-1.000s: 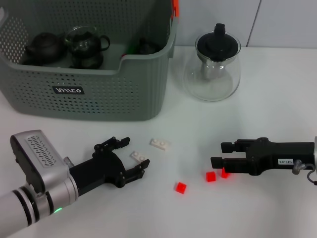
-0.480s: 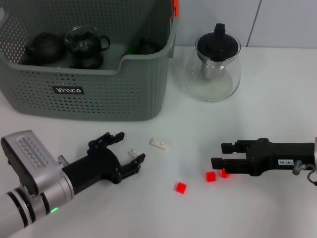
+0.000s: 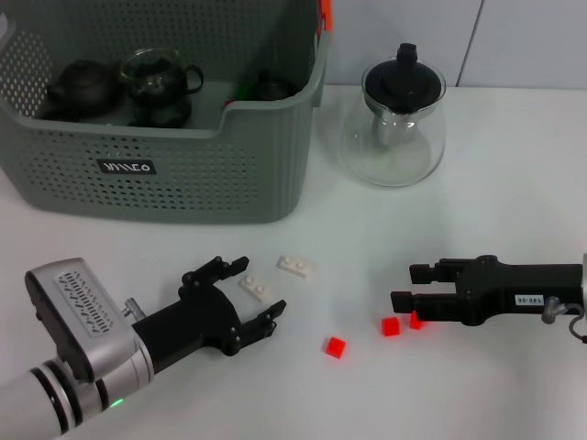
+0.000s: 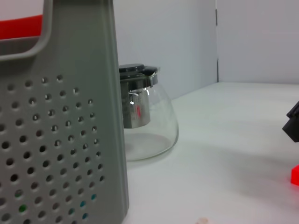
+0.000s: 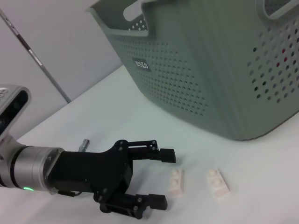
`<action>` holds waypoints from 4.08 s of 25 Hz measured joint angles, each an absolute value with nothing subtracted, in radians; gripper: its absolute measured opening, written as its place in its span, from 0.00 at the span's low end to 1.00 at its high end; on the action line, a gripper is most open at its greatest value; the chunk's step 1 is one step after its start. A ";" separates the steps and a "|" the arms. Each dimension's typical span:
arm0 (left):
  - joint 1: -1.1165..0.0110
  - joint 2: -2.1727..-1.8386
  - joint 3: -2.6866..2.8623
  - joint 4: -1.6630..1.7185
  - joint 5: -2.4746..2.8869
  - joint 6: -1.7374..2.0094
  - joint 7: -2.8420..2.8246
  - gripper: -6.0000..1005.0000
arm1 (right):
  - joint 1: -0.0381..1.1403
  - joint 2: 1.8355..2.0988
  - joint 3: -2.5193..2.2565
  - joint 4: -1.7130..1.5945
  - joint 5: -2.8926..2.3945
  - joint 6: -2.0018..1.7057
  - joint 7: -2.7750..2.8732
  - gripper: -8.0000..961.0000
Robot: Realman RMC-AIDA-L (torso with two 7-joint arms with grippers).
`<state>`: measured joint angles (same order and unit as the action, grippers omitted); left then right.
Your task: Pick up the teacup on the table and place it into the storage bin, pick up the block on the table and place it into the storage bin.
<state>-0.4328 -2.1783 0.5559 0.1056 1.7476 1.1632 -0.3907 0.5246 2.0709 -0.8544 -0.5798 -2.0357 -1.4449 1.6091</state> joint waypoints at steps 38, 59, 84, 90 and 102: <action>-0.414 -2.170 0.540 0.129 1.742 1.234 -0.448 0.42 | 0.523 2.068 -0.854 -0.571 -2.036 -1.436 1.609 0.77; -0.628 -1.972 0.361 0.628 1.767 1.530 -1.652 0.42 | 0.520 2.071 -0.854 -0.569 -2.036 -1.432 1.601 0.77; -0.421 -2.070 0.415 0.685 1.593 1.696 -1.456 0.80 | 0.521 2.070 -0.854 -0.569 -2.031 -1.431 1.600 0.77; -0.292 -2.138 0.461 0.667 1.903 1.890 -1.018 0.84 | 0.523 2.071 -0.854 -0.569 -2.030 -1.433 1.595 0.77; -0.274 -2.148 0.456 0.635 2.050 1.862 -1.005 0.84 | 0.579 2.047 -0.866 -0.752 -2.207 -1.558 1.802 0.77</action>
<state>-0.2736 -2.1476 0.4560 0.6348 2.0502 1.8623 -1.0046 0.5786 2.0467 -0.8658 -0.7520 -2.2069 -1.5577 1.8024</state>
